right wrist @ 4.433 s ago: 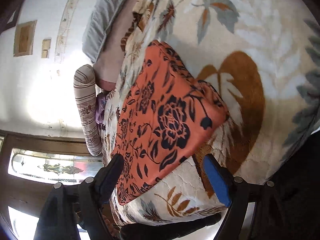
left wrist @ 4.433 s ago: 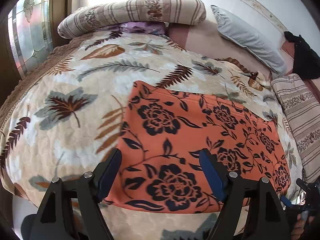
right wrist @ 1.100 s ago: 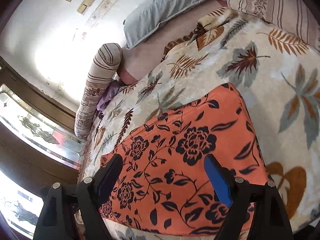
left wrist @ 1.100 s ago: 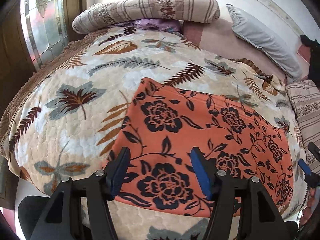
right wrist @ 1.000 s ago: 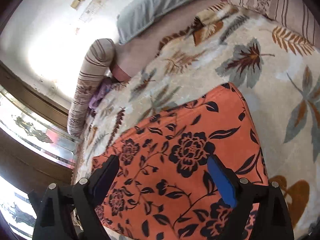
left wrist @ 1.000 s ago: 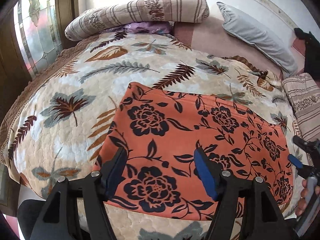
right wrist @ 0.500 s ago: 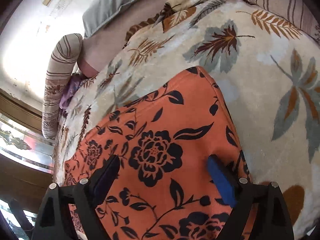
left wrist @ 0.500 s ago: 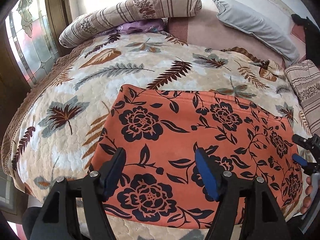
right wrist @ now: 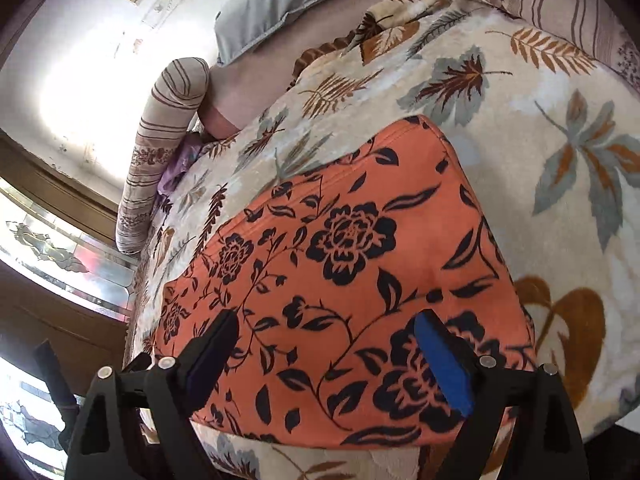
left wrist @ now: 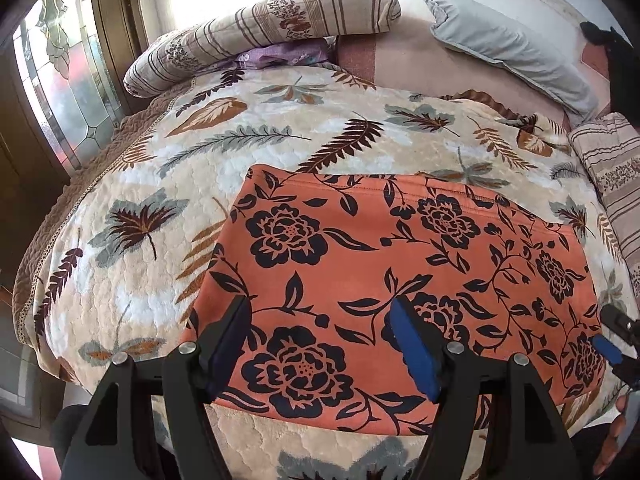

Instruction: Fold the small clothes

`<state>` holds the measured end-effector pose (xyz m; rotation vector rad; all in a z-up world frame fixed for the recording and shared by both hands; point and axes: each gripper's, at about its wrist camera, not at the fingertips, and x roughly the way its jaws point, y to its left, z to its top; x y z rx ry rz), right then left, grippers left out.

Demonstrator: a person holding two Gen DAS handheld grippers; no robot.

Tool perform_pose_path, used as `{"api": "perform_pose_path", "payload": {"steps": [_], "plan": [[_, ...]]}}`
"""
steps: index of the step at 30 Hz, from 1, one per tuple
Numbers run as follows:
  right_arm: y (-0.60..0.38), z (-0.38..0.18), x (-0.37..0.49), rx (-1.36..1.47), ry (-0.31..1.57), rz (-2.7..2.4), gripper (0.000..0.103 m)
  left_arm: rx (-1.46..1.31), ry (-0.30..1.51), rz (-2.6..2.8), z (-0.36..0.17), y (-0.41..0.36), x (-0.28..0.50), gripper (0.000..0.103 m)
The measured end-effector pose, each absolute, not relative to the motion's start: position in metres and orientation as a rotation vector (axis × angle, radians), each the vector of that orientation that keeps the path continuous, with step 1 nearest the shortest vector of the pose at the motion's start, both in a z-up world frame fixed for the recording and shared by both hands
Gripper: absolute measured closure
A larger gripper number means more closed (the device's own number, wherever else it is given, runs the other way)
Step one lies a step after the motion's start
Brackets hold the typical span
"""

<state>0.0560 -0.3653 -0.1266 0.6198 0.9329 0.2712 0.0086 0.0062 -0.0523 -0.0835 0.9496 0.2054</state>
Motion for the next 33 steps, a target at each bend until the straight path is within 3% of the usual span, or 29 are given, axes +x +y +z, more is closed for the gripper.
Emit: {"api": "perform_pose_path", "payload": {"steps": [4, 9, 17, 19, 26, 30, 33], "plan": [[-0.373, -0.158, 0.054, 0.638, 0.982, 0.249, 0.011, -0.079, 0.936, 0.190, -0.044, 0.000, 0.002, 0.030], [-0.386, -0.140, 0.034, 0.736, 0.919, 0.240, 0.011, -0.083, 0.925, 0.200, -0.047, 0.001, -0.001, 0.024], [-0.407, -0.192, -0.023, 1.057, 0.991, 0.212, 0.011, -0.110, 1.068, 0.176, -0.117, 0.002, 0.020, 0.023], [-0.415, -0.192, -0.020, 1.112, 0.954, 0.205, 0.011, -0.062, 1.035, 0.183, -0.125, -0.004, 0.020, 0.017], [-0.428, -0.193, 0.017, 1.186, 0.903, 0.188, 0.010, -0.174, 0.954, 0.126, -0.094, -0.008, 0.016, 0.017], [-0.425, -0.189, 0.022, 1.146, 0.880, 0.183, 0.012, -0.099, 1.086, 0.149, -0.125, -0.017, 0.037, 0.015], [-0.424, -0.178, 0.023, 1.093, 0.866, 0.180, 0.015, -0.014, 1.055, 0.160, -0.125, -0.026, 0.035, 0.013]]}}
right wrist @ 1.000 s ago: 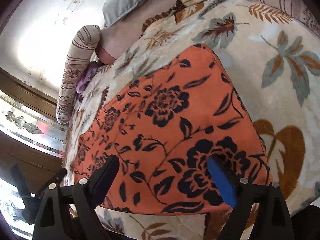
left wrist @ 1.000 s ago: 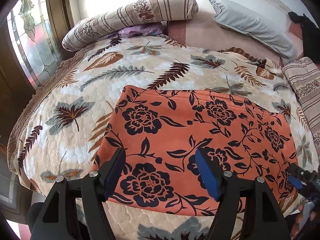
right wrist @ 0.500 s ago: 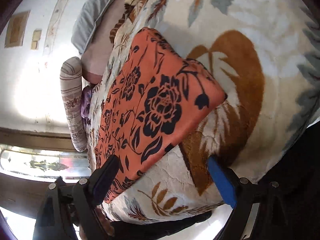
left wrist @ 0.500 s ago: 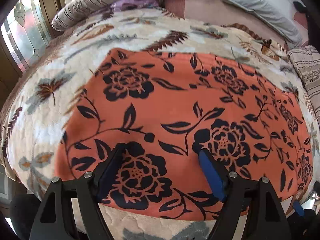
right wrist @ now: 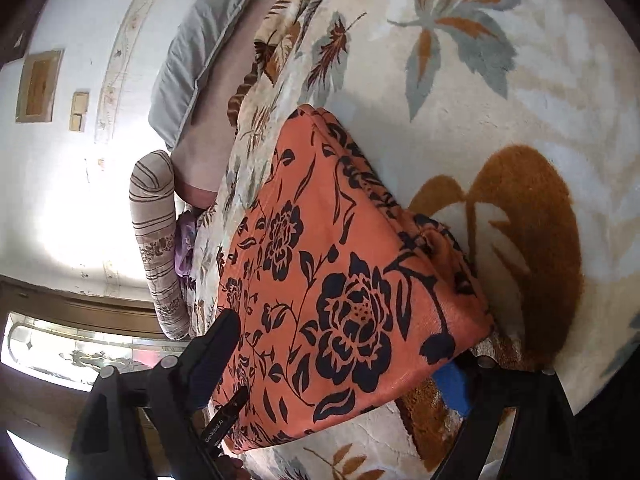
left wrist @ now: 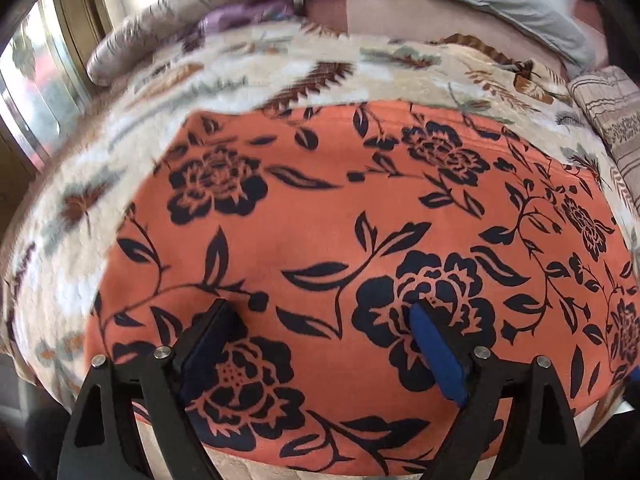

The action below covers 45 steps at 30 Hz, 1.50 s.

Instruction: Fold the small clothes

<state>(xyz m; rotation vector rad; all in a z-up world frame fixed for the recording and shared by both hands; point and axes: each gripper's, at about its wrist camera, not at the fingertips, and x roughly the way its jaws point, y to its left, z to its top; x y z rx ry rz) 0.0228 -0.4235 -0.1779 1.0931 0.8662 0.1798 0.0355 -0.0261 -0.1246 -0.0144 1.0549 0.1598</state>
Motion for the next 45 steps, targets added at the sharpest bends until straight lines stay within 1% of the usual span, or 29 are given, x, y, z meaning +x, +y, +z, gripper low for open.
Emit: {"api": "perform_pose_path", "payload": {"steps": [3, 8, 9, 10, 12, 19, 23, 24, 25, 26, 28, 32, 36, 38, 39, 40, 41, 43, 45], "plan": [[-0.422, -0.165, 0.024, 1.044, 0.836, 0.186, 0.015, -0.056, 1.070, 0.151, -0.123, -0.024, 0.037, 0.013], [-0.415, -0.179, 0.036, 1.024, 0.888, 0.161, 0.016, -0.047, 1.072, 0.150, -0.124, -0.023, 0.037, 0.013], [-0.415, -0.178, 0.036, 1.022, 0.885, 0.160, 0.017, -0.048, 1.072, 0.147, -0.126, -0.022, 0.036, 0.013], [-0.414, -0.176, 0.036, 1.013, 0.884, 0.165, 0.023, -0.050, 1.073, 0.146, -0.124, -0.022, 0.037, 0.013], [-0.413, -0.172, 0.038, 0.996, 0.885, 0.170, 0.028, -0.052, 1.073, 0.145, -0.127, -0.021, 0.035, 0.013], [-0.419, -0.182, 0.039, 1.047, 0.898, 0.147, 0.027, -0.048, 1.078, 0.134, -0.122, -0.022, 0.037, 0.012], [-0.417, -0.165, 0.033, 1.014, 0.832, 0.193, 0.028, -0.072, 0.999, 0.138, -0.108, -0.018, 0.032, 0.011], [-0.417, -0.165, 0.033, 1.015, 0.834, 0.191, 0.028, -0.069, 1.001, 0.139, -0.111, -0.019, 0.034, 0.011], [-0.417, -0.170, 0.035, 1.027, 0.850, 0.183, 0.027, -0.066, 1.039, 0.133, -0.121, -0.019, 0.039, 0.011], [-0.418, -0.178, 0.038, 1.041, 0.877, 0.172, 0.027, -0.053, 1.083, 0.133, -0.132, -0.021, 0.044, 0.009], [-0.420, -0.190, 0.039, 1.071, 0.875, 0.176, 0.027, 0.003, 1.023, 0.140, -0.130, -0.026, 0.041, 0.007], [-0.419, -0.190, 0.038, 1.046, 0.867, 0.199, 0.027, -0.024, 1.054, 0.142, -0.129, -0.024, 0.043, 0.007], [-0.428, -0.197, 0.038, 1.127, 0.873, 0.232, 0.027, -0.022, 1.052, 0.143, -0.130, -0.025, 0.042, 0.006], [-0.428, -0.196, 0.041, 1.109, 0.905, 0.242, 0.031, -0.021, 1.051, 0.145, -0.130, -0.024, 0.043, 0.006], [-0.429, -0.196, 0.041, 1.098, 0.921, 0.228, 0.044, -0.021, 1.053, 0.145, -0.129, -0.025, 0.043, 0.006], [-0.429, -0.195, 0.042, 1.075, 0.943, 0.200, 0.076, -0.022, 1.058, 0.145, -0.129, -0.025, 0.045, 0.006], [-0.428, -0.194, 0.042, 1.049, 0.961, 0.180, 0.085, -0.027, 1.071, 0.145, -0.129, -0.024, 0.044, 0.006], [-0.426, -0.189, 0.040, 1.018, 0.949, 0.178, 0.084, -0.050, 1.086, 0.135, -0.122, -0.023, 0.042, 0.006], [-0.420, -0.173, 0.036, 0.955, 0.910, 0.172, 0.085, -0.070, 1.058, 0.123, -0.113, -0.023, 0.038, 0.006]]}}
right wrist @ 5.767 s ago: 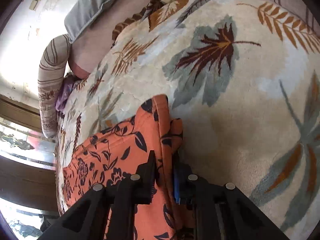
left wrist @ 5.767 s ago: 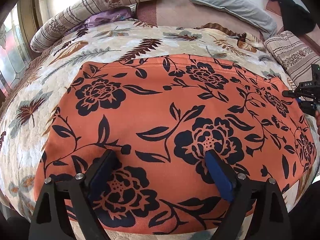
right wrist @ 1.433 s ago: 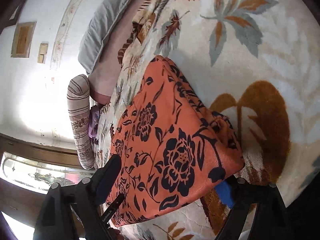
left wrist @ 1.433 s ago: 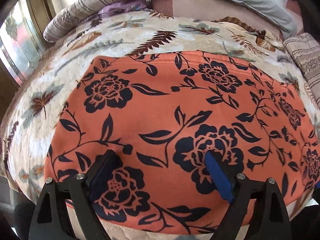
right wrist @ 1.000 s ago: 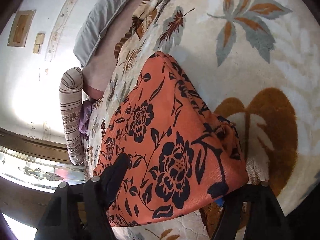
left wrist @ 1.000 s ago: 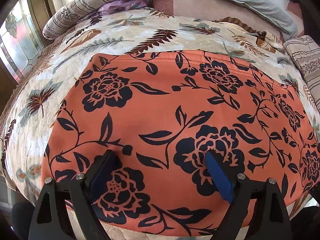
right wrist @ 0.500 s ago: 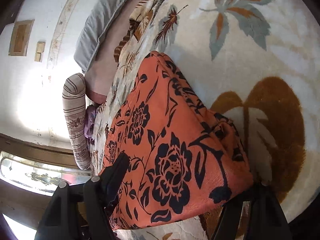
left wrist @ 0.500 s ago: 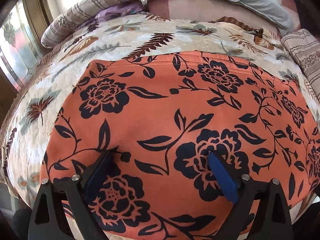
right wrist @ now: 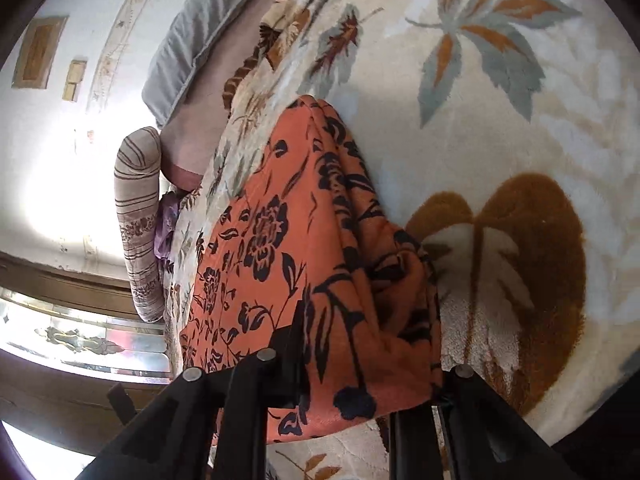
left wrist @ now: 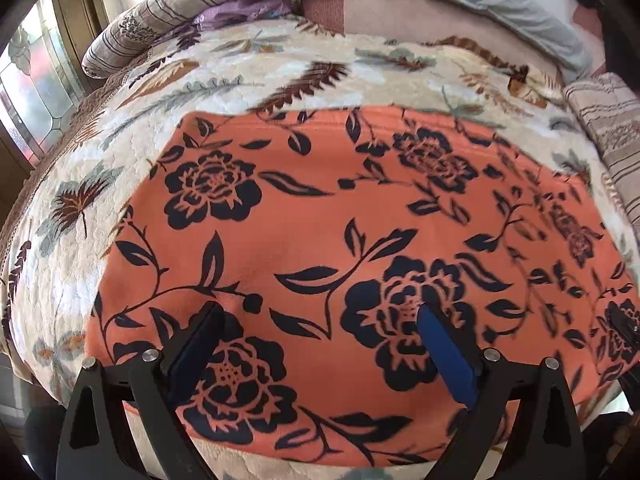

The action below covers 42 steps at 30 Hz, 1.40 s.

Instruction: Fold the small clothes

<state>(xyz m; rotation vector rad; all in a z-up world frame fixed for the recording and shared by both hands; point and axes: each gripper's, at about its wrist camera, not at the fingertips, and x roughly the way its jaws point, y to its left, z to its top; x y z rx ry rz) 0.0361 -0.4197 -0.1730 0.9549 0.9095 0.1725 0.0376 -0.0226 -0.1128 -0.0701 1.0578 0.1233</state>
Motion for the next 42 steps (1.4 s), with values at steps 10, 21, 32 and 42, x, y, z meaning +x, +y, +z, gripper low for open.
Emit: {"api": "perform_pose_path", "payload": {"steps": [10, 21, 32, 42], "plan": [[-0.426, -0.195, 0.043, 1.069, 0.984, 0.197, 0.061, -0.053, 1.089, 0.121, -0.123, -0.026, 0.038, 0.006], [-0.419, -0.195, 0.052, 1.046, 0.990, 0.215, 0.083, -0.034, 1.080, 0.120, -0.128, -0.025, 0.040, 0.006], [-0.405, -0.166, 0.058, 0.875, 0.963, 0.168, 0.084, -0.006, 1.036, 0.064, -0.131, -0.018, 0.030, 0.007], [-0.191, -0.006, 0.044, 0.272, 0.694, 0.448, 0.085, -0.444, 0.739, 0.357, -0.069, 0.166, -0.039, 0.008]]}}
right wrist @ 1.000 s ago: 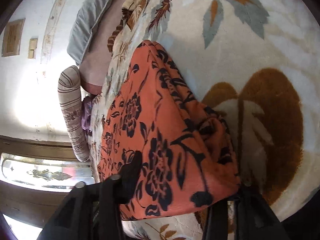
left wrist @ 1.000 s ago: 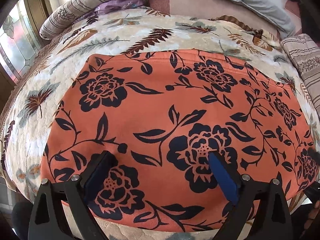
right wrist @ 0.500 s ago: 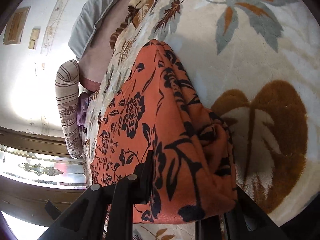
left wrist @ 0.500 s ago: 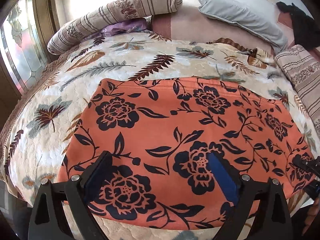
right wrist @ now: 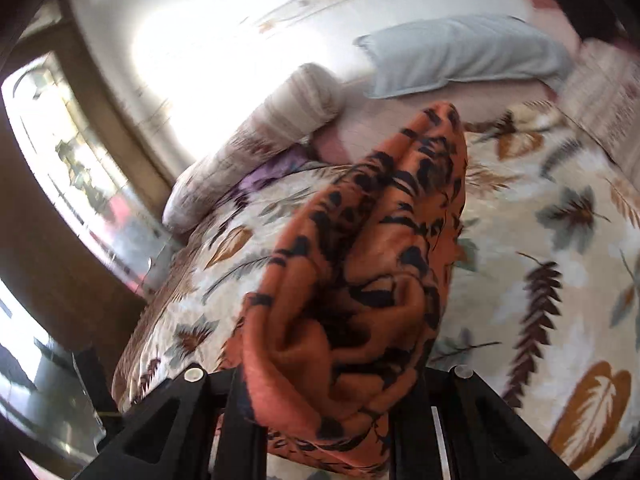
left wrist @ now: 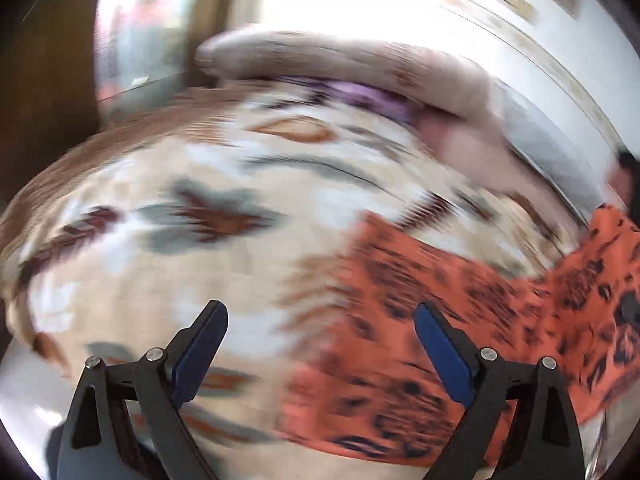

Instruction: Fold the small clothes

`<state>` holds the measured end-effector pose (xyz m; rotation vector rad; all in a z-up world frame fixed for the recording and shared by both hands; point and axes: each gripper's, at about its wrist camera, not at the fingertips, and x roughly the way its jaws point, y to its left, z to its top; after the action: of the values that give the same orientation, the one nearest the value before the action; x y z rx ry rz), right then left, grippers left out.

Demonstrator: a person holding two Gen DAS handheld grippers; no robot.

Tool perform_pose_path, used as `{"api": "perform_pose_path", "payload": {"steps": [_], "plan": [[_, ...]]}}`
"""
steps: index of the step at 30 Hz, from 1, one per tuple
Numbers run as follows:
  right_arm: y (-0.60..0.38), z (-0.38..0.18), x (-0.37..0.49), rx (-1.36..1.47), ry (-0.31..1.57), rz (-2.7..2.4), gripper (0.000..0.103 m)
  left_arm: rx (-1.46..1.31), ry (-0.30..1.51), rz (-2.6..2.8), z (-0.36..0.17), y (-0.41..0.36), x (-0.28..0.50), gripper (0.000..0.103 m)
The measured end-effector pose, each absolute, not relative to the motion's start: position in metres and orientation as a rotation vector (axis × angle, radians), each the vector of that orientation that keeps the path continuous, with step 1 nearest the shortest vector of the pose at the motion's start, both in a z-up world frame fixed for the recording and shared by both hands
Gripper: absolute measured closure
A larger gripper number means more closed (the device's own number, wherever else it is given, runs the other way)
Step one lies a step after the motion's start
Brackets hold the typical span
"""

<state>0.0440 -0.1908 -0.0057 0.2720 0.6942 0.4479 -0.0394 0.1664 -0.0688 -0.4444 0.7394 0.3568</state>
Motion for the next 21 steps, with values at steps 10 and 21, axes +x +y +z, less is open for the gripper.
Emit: {"api": "perform_pose_path", "payload": {"steps": [10, 21], "plan": [[-0.036, -0.105, 0.058, 0.095, 0.996, 0.532, 0.085, -0.666, 0.787, 0.463, -0.117, 0.251, -0.061, 0.010], [0.019, -0.119, 0.013, -0.176, 0.866, 0.483, 0.055, -0.700, 0.748, 0.428, -0.110, 0.255, -0.066, 0.010]]}}
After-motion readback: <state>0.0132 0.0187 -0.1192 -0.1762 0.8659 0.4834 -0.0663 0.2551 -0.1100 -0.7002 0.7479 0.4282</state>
